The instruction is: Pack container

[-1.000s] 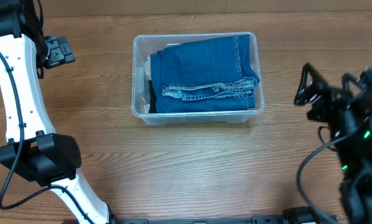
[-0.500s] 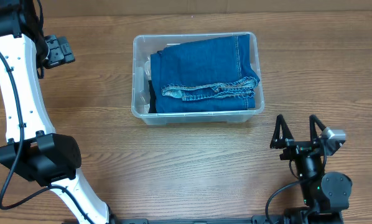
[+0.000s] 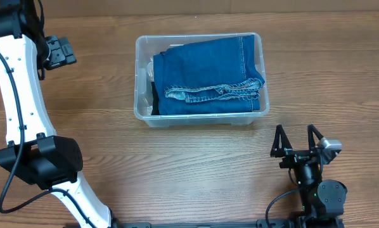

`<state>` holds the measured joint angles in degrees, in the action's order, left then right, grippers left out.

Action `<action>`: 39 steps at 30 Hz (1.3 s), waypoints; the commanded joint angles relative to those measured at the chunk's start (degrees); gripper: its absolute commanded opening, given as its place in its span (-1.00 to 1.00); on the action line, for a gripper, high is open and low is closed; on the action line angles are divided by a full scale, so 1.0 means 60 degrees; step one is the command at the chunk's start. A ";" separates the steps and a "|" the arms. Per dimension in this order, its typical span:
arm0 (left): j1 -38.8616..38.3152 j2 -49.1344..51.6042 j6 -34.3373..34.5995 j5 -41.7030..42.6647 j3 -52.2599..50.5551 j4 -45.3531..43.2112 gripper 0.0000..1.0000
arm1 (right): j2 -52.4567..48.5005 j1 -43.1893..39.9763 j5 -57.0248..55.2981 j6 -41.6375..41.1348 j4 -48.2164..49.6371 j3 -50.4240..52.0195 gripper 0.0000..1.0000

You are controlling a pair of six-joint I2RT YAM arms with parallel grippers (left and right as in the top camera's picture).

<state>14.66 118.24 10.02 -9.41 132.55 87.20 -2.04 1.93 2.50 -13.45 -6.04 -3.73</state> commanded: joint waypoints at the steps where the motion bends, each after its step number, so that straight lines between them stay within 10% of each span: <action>1: -0.0015 -0.0040 -0.0138 0.0004 -0.0022 -0.0015 1.00 | 0.0324 -0.0033 -0.0080 0.0069 0.0084 0.0255 1.00; 39: -0.0015 -0.0277 -0.0189 -0.0029 -0.0022 0.0011 1.00 | 0.0295 -0.0033 -0.0222 0.0069 0.0215 0.0543 1.00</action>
<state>14.66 118.24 10.02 -9.41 132.55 87.20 -0.84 1.91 1.89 -13.43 -5.15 -1.06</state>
